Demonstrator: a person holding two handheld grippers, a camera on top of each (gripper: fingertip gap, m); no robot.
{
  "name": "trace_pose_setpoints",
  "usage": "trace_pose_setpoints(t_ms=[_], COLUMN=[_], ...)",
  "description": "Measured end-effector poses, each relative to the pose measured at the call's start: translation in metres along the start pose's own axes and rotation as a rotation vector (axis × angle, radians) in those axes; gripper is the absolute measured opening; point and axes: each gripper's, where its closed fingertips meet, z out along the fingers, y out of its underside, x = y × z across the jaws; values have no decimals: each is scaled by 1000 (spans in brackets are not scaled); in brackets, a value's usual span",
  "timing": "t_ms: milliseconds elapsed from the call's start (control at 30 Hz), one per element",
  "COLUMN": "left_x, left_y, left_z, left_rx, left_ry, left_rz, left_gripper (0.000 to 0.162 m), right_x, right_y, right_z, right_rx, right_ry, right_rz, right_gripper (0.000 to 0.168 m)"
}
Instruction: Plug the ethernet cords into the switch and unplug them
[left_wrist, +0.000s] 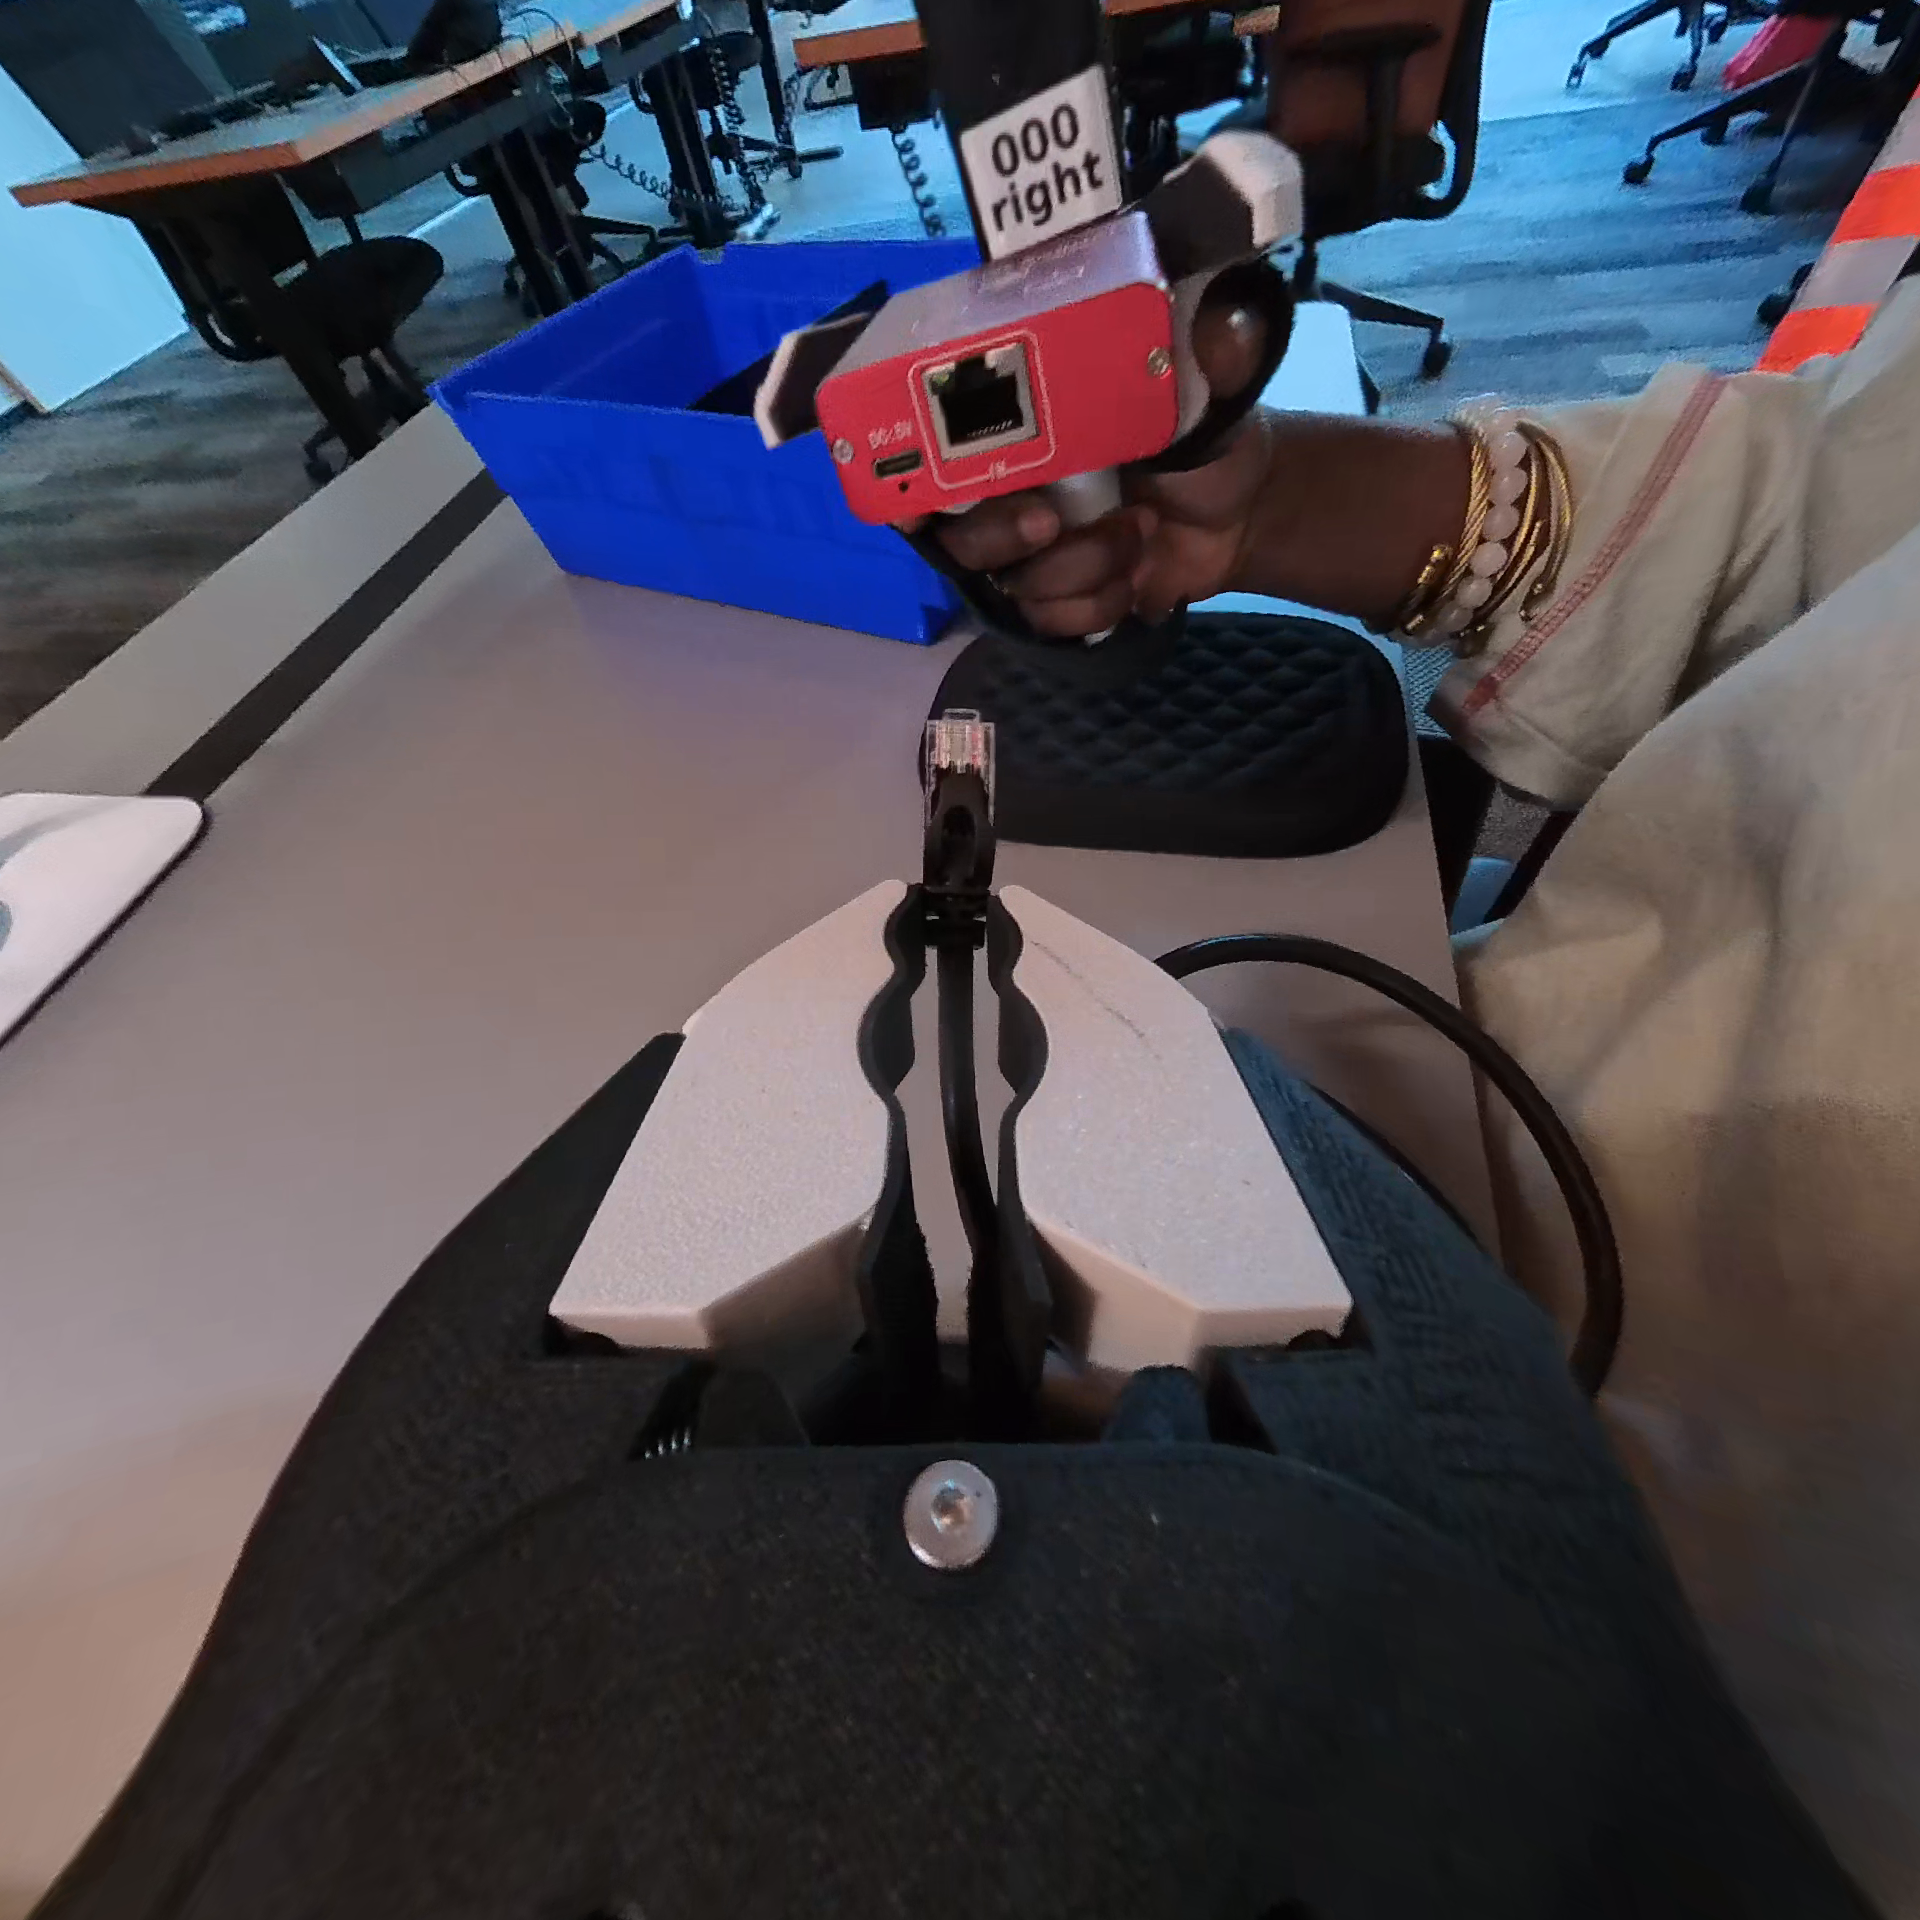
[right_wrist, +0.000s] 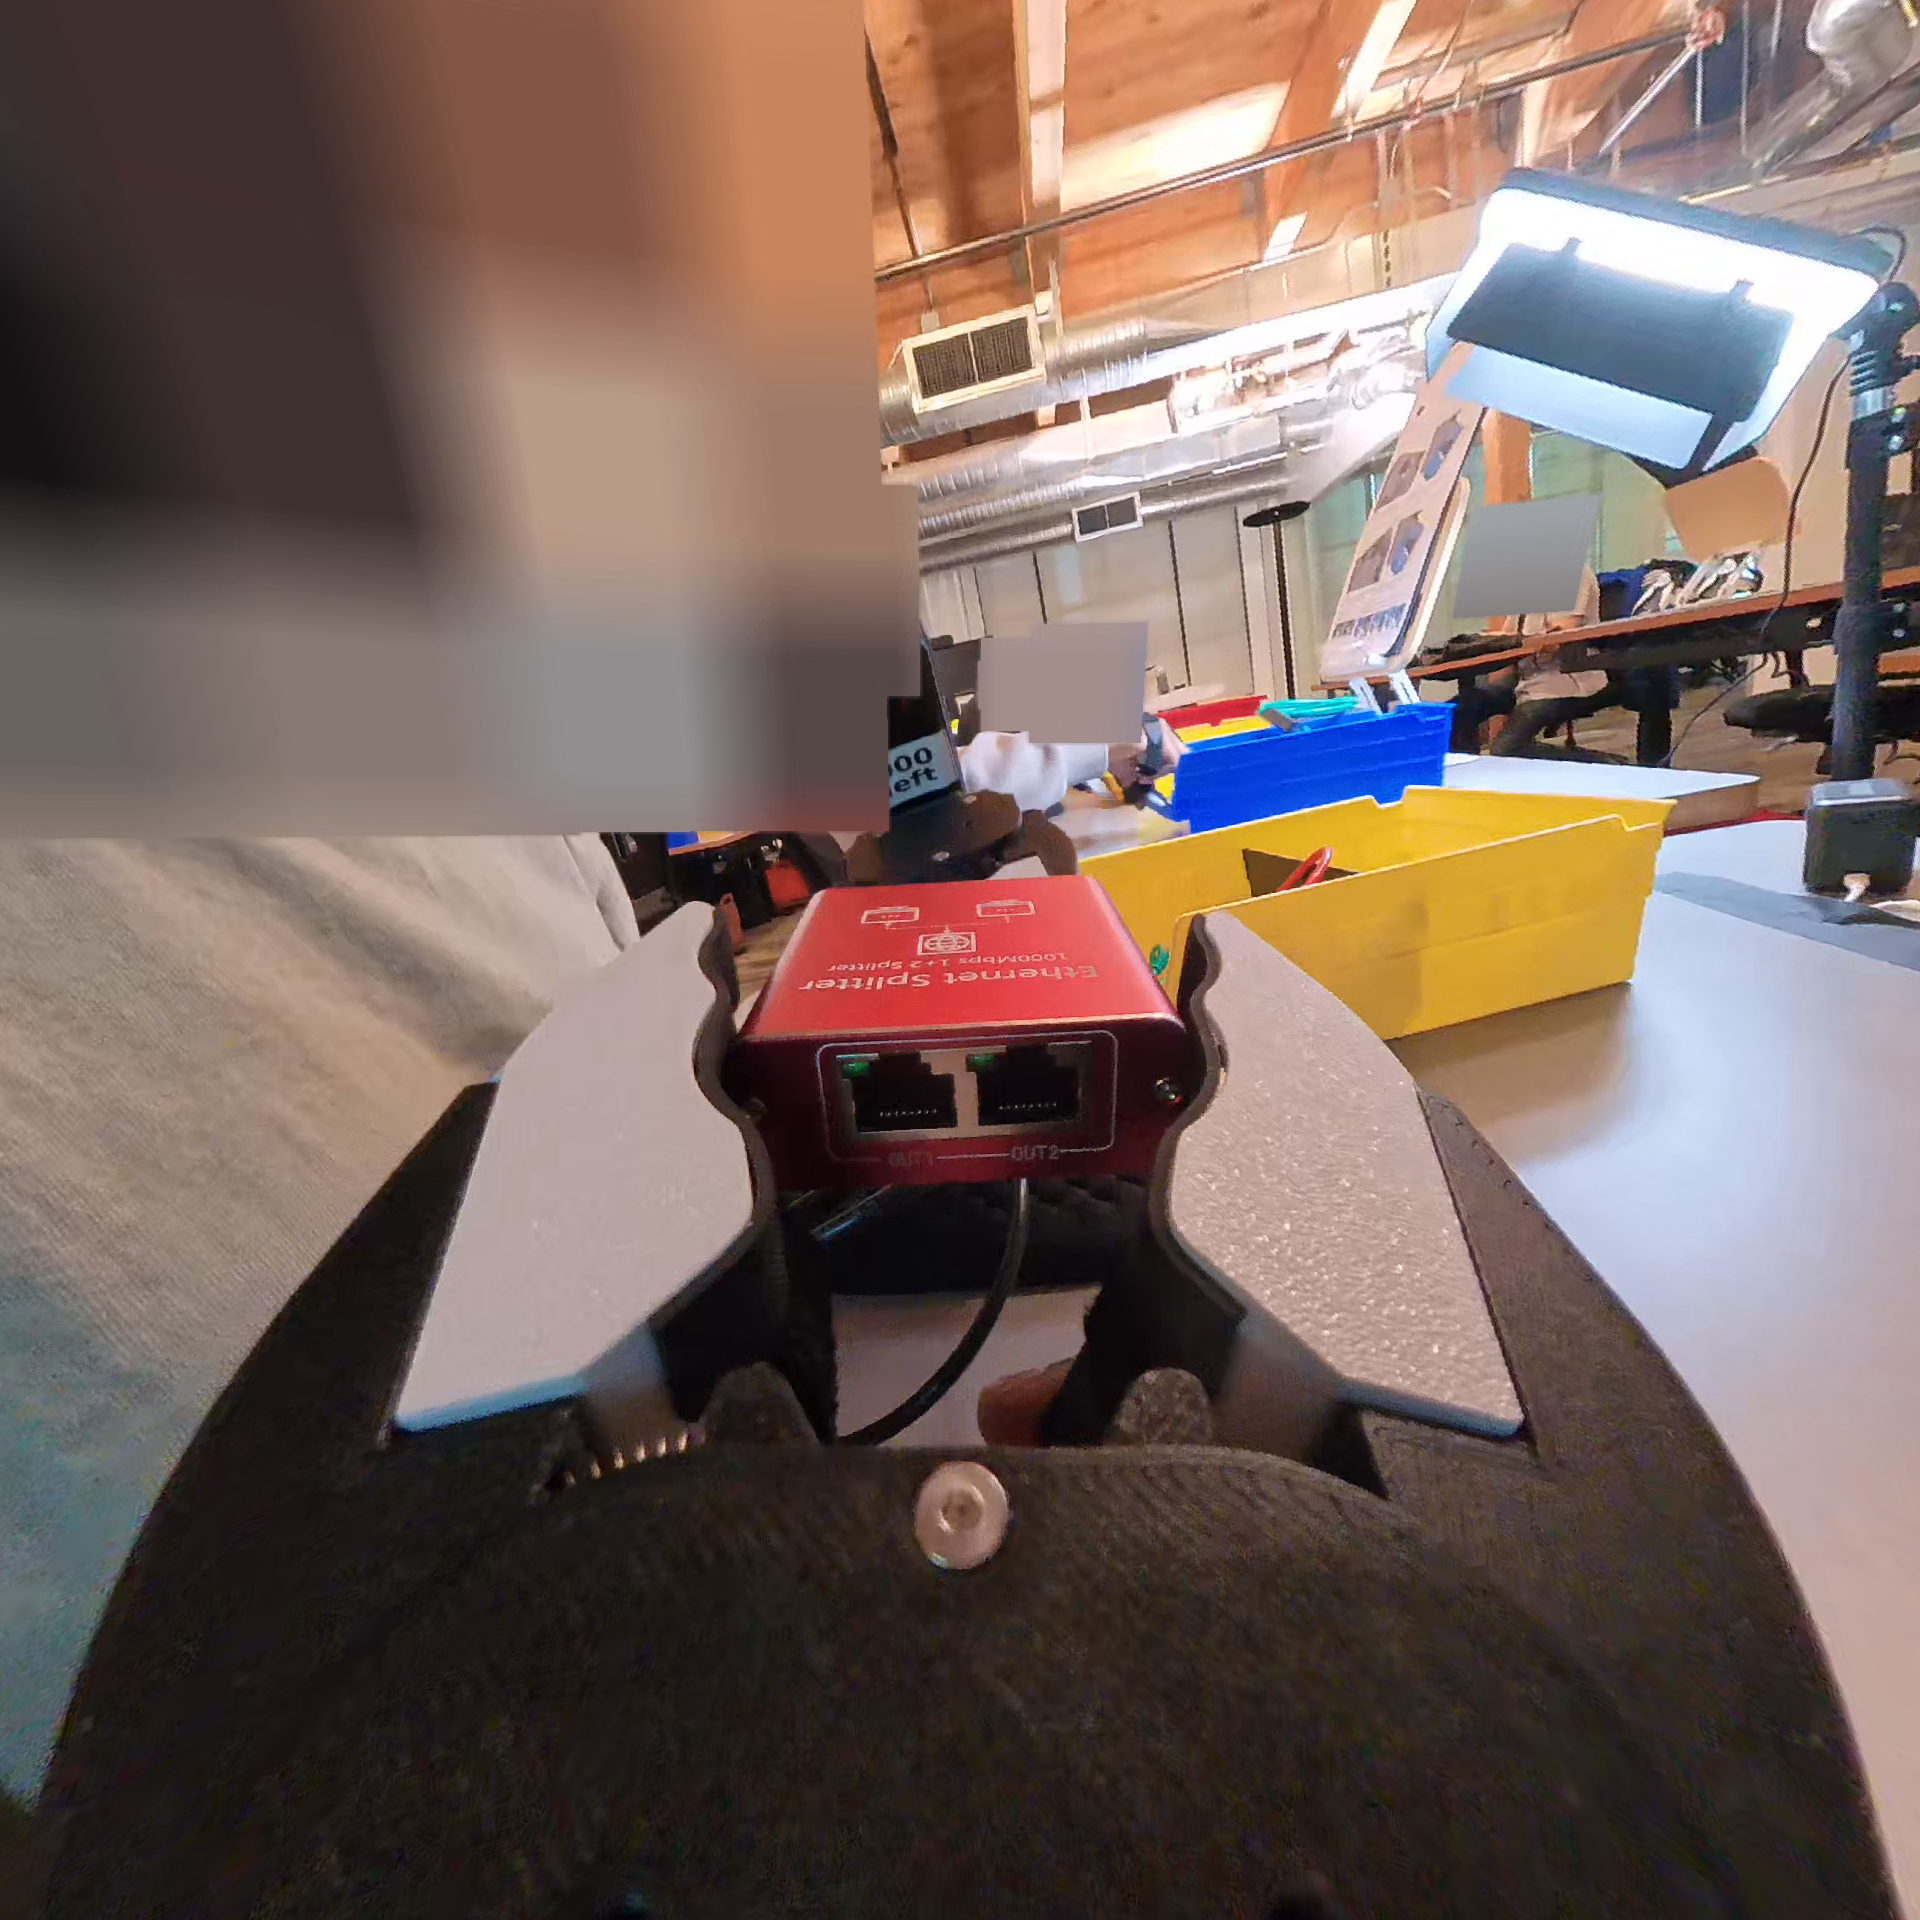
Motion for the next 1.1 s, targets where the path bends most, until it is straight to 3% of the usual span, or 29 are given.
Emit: trace_pose_setpoints(t_ms=[433, 1100], left_x=[5, 13], left_y=[3, 9], left_z=[11, 27], left_rx=[-157, -252], left_ry=[52, 84], left_rz=[12, 66], left_gripper=[11, 11], right_x=[-1, 3], right_y=[35, 54], right_z=[7, 1], right_rx=[-304, -441], right_ry=[39, 60], right_rz=[-192, -270], right_gripper=[83, 83])
